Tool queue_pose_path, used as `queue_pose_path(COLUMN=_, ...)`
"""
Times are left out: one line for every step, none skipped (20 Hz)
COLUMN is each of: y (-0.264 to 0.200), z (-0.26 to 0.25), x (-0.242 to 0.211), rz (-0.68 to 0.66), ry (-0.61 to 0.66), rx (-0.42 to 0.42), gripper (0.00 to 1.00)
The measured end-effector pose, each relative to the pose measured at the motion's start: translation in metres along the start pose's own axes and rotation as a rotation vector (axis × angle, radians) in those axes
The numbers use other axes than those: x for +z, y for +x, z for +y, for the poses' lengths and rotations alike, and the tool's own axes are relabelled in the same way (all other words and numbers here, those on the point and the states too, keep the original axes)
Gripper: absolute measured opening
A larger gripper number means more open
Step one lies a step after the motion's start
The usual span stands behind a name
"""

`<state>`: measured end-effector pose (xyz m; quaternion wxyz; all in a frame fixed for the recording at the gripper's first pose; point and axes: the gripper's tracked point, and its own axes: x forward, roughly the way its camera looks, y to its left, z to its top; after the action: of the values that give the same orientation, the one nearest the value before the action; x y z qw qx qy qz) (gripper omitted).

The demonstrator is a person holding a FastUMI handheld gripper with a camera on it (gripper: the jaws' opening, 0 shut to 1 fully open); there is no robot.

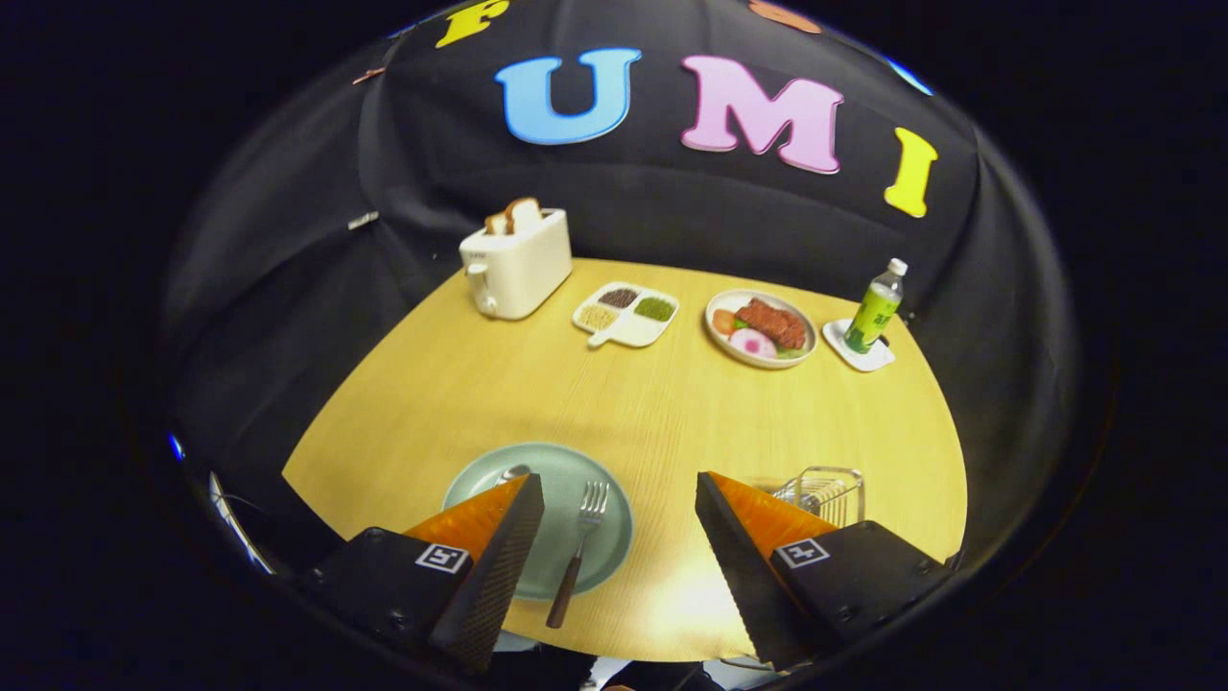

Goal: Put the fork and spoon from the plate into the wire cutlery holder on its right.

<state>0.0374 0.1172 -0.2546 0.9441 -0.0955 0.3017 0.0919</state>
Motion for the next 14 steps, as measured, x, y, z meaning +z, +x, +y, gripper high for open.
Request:
queue_pose_path(y=0.007, z=0.008, x=-0.014, rz=0.045, ry=-0.012, rx=0.016, gripper=0.99)
queue_pose_path(y=0.014, z=0.016, x=-0.026, rz=0.082, ry=-0.018, rx=0.031, gripper=1.00)
queue_pose_path(y=0.020, z=0.023, x=-0.037, rz=0.119, ry=-0.024, rx=0.042, gripper=1.00)
queue_pose_path(y=0.027, z=0.028, x=-0.048, rz=0.151, ry=-0.036, rx=0.052, gripper=1.00)
queue_pose_path(y=0.033, z=0.032, x=-0.059, rz=0.186, ry=-0.051, rx=0.060, gripper=1.00)
queue_pose_path(y=0.038, z=0.035, x=-0.071, rz=0.227, ry=-0.059, rx=0.065, gripper=0.99)
queue_pose_path(y=0.044, z=0.037, x=-0.081, rz=0.262, ry=-0.057, rx=0.069, gripper=1.00)
queue_pose_path(y=0.051, z=0.039, x=-0.090, rz=0.291, ry=-0.049, rx=0.069, gripper=1.00)
queue_pose_path(y=0.057, z=0.039, x=-0.098, rz=0.323, ry=-0.048, rx=0.067, gripper=0.99)
queue_pose_path(y=0.063, z=0.039, x=-0.107, rz=0.357, ry=-0.044, rx=0.063, gripper=0.98)
queue_pose_path(y=0.066, z=0.040, x=-0.115, rz=0.389, ry=-0.035, rx=0.063, gripper=0.97)
queue_pose_path(y=0.070, z=0.041, x=-0.121, rz=0.419, ry=-0.021, rx=0.064, gripper=0.96)
queue_pose_path(y=0.073, z=0.045, x=-0.125, rz=0.447, ry=-0.001, rx=0.077, gripper=0.95)
queue_pose_path(y=0.075, z=0.047, x=-0.129, rz=0.470, ry=0.017, rx=0.078, gripper=0.87)
